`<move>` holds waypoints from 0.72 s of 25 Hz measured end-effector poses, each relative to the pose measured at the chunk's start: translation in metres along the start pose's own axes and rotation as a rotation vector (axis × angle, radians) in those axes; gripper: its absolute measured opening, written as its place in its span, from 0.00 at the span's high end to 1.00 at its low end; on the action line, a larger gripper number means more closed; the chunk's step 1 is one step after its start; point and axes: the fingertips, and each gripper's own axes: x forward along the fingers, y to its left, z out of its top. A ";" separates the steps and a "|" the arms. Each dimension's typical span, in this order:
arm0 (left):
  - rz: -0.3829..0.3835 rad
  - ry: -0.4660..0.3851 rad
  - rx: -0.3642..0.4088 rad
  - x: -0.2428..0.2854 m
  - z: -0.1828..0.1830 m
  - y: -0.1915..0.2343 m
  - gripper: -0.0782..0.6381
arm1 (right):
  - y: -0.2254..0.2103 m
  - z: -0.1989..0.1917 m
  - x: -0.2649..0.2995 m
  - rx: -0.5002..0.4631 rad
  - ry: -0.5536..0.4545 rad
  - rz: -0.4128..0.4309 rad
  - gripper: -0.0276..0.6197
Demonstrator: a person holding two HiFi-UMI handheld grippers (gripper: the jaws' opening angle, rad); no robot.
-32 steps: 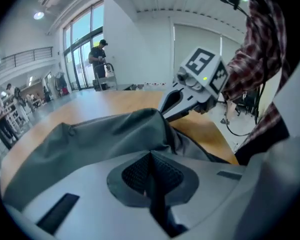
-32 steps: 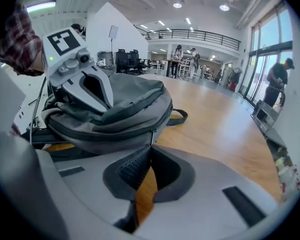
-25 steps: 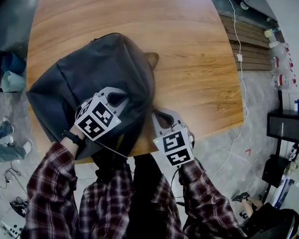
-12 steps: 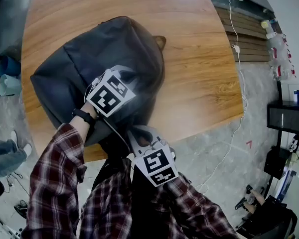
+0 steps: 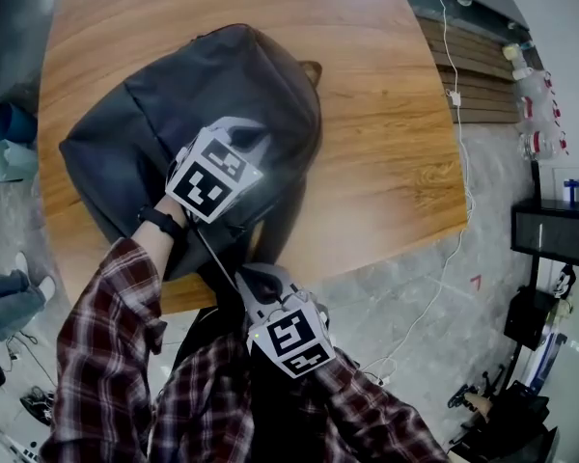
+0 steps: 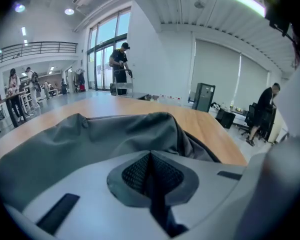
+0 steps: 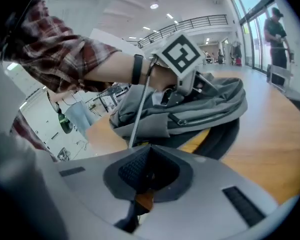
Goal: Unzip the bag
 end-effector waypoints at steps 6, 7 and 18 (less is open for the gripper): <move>0.066 -0.196 -0.102 -0.067 0.030 -0.007 0.88 | -0.027 0.019 -0.026 0.025 -0.056 -0.045 0.94; 0.080 -0.221 -0.125 -0.085 0.033 -0.012 0.88 | -0.028 0.028 -0.033 0.022 -0.075 -0.052 0.94; 0.350 -0.524 -0.341 -0.263 0.083 -0.054 0.88 | -0.034 0.174 -0.127 -0.102 -0.397 -0.133 0.94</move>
